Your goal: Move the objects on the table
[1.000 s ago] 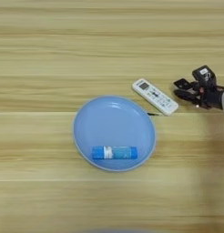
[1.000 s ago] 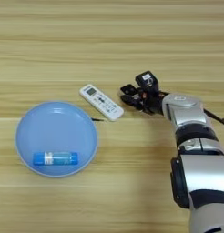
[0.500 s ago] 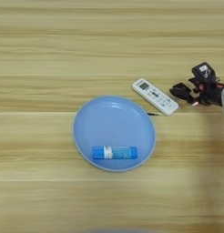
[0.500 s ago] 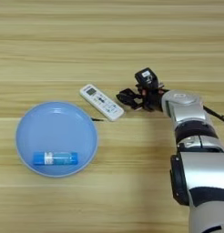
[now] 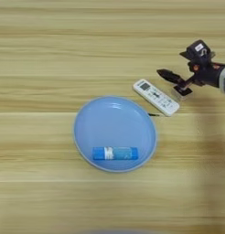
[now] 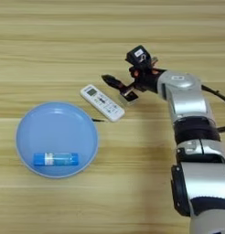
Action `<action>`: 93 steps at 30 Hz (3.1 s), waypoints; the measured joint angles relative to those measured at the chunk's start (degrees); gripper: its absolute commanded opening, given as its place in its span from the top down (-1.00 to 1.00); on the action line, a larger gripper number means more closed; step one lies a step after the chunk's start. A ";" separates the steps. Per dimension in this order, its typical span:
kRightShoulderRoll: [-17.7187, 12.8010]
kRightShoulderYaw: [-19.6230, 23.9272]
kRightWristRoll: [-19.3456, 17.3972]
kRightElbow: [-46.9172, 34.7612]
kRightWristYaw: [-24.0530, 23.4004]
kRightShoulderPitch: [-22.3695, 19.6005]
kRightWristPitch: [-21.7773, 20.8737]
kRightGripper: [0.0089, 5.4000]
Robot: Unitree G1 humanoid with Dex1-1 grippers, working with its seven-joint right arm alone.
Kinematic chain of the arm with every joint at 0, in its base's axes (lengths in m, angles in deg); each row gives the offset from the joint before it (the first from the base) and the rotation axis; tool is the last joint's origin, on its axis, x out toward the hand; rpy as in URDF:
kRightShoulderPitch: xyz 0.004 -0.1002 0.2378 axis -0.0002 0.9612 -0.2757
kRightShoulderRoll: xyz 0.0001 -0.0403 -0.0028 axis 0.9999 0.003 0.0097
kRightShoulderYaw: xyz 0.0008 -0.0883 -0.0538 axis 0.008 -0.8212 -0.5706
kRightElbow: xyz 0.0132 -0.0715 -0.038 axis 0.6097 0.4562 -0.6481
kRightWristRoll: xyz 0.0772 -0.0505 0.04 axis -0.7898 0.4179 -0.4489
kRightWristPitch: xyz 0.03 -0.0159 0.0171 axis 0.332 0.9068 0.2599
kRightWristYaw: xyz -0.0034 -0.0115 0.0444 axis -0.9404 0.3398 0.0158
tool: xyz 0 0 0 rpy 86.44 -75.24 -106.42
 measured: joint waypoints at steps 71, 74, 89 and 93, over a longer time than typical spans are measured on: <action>-0.87 -25.98 4.97 -30.90 19.71 17.45 -1.51 -0.55; -0.58 -26.14 5.81 -29.15 19.25 17.45 -2.15 -0.45; -0.02 -26.57 6.70 -27.66 19.41 17.45 -4.23 0.12; -0.02 -26.73 6.68 -27.66 19.56 17.46 -4.25 0.29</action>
